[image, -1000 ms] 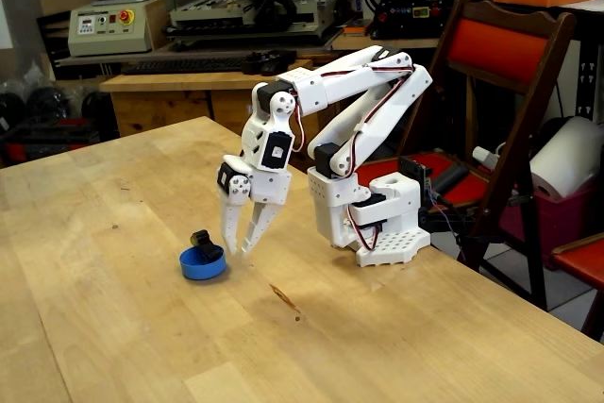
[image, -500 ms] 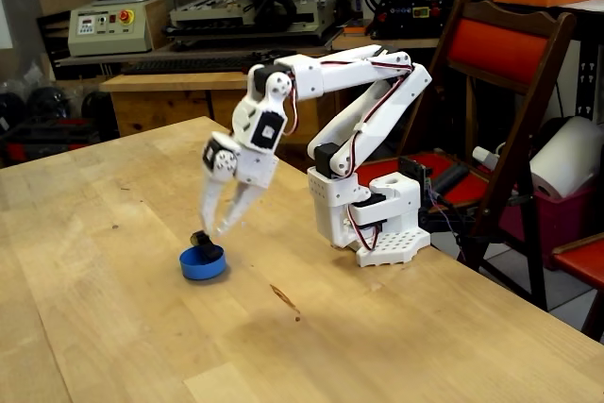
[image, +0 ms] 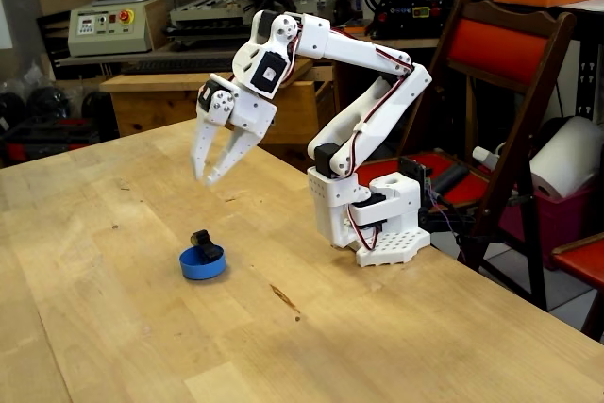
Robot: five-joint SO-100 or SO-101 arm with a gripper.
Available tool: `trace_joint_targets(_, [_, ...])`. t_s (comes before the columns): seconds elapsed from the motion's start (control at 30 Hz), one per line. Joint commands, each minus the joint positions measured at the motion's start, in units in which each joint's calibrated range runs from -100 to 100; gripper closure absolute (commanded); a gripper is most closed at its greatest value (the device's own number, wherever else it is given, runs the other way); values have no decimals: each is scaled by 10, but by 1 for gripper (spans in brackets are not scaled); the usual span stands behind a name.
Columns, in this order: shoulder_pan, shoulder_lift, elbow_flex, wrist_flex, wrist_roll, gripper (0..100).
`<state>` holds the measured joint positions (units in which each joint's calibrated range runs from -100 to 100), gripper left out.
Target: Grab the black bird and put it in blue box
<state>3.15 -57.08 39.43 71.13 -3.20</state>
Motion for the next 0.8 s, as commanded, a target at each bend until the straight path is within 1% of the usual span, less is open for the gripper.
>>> trace_joint_targets(0.0, [4, -5, 0, 36, -3, 96])
trace_joint_targets(0.1, [4, -5, 35, 42, -3, 96])
trace_joint_targets(0.23, [4, -30, 71, 6, -3, 96])
trace_joint_targets(0.47, [3, -220, 133, -65, -3, 96])
trace_joint_targets(0.77, [3, -421, 247, -62, -2, 96])
